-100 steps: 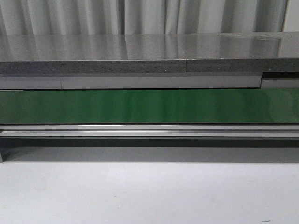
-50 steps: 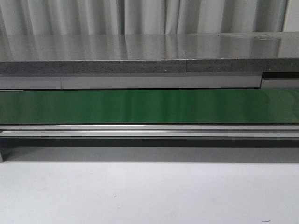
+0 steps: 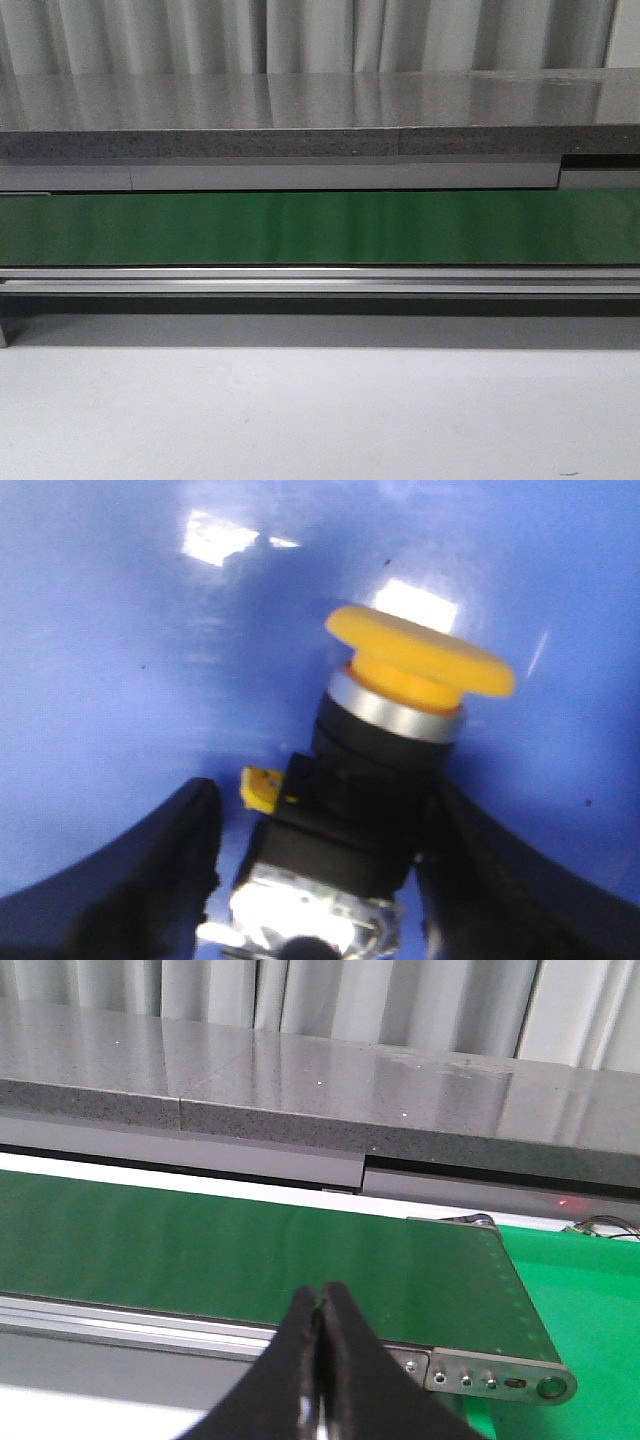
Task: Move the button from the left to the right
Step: 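Lift the button and place it on the conveyor belt with the left gripper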
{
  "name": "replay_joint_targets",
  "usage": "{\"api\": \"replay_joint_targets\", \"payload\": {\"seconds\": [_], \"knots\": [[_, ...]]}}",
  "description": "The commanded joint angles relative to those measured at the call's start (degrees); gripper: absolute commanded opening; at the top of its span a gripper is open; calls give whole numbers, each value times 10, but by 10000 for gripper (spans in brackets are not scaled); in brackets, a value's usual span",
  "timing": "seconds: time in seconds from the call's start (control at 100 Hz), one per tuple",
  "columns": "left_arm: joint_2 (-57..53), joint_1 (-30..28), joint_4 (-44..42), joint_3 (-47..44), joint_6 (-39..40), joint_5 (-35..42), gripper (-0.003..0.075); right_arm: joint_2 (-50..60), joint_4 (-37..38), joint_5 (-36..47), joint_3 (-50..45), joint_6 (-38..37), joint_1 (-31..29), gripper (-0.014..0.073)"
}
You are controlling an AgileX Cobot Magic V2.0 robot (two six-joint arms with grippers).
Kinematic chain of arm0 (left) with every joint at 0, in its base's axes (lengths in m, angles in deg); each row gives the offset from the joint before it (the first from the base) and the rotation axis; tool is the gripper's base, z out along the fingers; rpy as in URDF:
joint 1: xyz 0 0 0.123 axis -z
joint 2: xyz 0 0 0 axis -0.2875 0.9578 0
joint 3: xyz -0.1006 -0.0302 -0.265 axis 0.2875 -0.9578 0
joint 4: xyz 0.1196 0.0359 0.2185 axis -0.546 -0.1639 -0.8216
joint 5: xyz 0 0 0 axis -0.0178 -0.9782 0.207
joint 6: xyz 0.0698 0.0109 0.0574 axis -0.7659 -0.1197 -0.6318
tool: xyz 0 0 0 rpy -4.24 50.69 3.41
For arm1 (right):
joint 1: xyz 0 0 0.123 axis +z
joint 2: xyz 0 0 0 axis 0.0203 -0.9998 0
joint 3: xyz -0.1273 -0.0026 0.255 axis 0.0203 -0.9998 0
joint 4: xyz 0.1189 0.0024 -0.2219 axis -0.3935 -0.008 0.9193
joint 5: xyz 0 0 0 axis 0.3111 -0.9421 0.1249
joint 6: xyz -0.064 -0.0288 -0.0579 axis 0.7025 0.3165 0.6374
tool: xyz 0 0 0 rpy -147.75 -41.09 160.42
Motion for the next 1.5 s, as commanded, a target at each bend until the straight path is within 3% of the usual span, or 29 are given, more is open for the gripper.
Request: {"api": "replay_joint_targets", "payload": {"seconds": [0.0, 0.1, 0.19, 0.5, 0.65, 1.01, 1.08, 1.15, 1.369, 1.489], "knots": [[-26, -1, 8, 15, 1, 9, 202, 9, 6, 47, -1, 2, -3, -68], [-28, -1, 8, 16, 0, 0, 71, 9, 6, 47, -1, 2, -3, -68], [-35, -1, 8, 24, 0, -17, 6, 9, 6, 47, -1, 2, -3, -68], [-121, 4, 55, 59, -22, -42, 5, 9, 6, 47, -1, 2, -3, -68], [-148, 38, 100, 59, -60, -42, 5, 9, 6, 47, -1, 2, -3, -68], [-138, 130, 101, 59, -60, -38, 10, 9, 6, 47, -1, 2, -3, -68], [-131, 134, 101, 59, -60, -38, 51, 9, 6, 47, -1, 2, -3, -68], [-126, 137, 104, 59, -60, -38, 139, 9, 6, 47, -1, 2, -3, -68], [-127, 139, 113, 59, -61, -33, 583, 9, 6, 47, -1, 2, -3, -68], [-130, 143, 112, 59, -61, -33, 655, 9, 6, 47, -1, 2, -3, -68]]}}
